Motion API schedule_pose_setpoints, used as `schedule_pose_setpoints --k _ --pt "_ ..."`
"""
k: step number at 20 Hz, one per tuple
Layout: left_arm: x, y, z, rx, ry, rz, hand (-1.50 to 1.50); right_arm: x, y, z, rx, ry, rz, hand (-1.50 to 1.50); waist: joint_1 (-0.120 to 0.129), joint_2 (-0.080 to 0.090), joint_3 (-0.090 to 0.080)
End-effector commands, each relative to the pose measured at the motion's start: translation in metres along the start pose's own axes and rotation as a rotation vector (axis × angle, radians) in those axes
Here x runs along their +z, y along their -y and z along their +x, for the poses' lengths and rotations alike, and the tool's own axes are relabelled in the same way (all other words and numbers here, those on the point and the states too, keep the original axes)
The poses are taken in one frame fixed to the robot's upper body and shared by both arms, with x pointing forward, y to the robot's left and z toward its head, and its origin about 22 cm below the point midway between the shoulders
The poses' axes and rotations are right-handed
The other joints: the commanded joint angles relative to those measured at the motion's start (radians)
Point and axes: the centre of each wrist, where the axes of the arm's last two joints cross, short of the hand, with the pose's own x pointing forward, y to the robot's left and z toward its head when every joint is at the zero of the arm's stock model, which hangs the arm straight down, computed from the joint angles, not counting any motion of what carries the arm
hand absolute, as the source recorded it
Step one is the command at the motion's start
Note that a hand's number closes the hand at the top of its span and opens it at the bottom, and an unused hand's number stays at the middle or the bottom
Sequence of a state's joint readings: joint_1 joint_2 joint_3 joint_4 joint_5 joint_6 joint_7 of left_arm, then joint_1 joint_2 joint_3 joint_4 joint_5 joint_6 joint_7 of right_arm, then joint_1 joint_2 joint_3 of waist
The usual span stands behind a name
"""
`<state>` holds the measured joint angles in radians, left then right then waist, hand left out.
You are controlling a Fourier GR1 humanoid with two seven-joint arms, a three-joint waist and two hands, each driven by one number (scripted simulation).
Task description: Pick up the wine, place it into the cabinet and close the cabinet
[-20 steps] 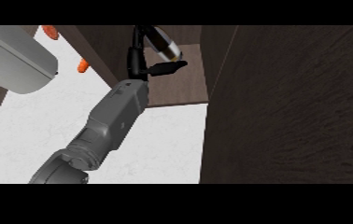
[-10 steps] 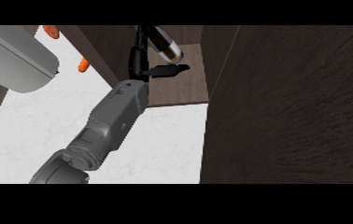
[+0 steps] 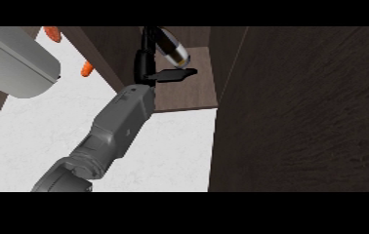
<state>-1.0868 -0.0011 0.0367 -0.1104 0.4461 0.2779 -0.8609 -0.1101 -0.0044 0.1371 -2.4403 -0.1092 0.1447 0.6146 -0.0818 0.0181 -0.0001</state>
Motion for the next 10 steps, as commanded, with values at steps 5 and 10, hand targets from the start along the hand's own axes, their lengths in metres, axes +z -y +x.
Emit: schedule_pose_setpoints --k 5,10 --pt "0.011 -0.008 -0.011 0.062 -0.015 0.035 -1.5 0.007 -0.004 0.007 -0.033 0.019 -0.001 -1.5 0.01 -0.007 -0.001" --pt "0.033 -0.02 -0.027 0.094 -0.032 0.057 -1.5 0.011 -0.003 0.001 -0.023 -0.008 0.003 -1.5 0.012 -0.018 0.0"
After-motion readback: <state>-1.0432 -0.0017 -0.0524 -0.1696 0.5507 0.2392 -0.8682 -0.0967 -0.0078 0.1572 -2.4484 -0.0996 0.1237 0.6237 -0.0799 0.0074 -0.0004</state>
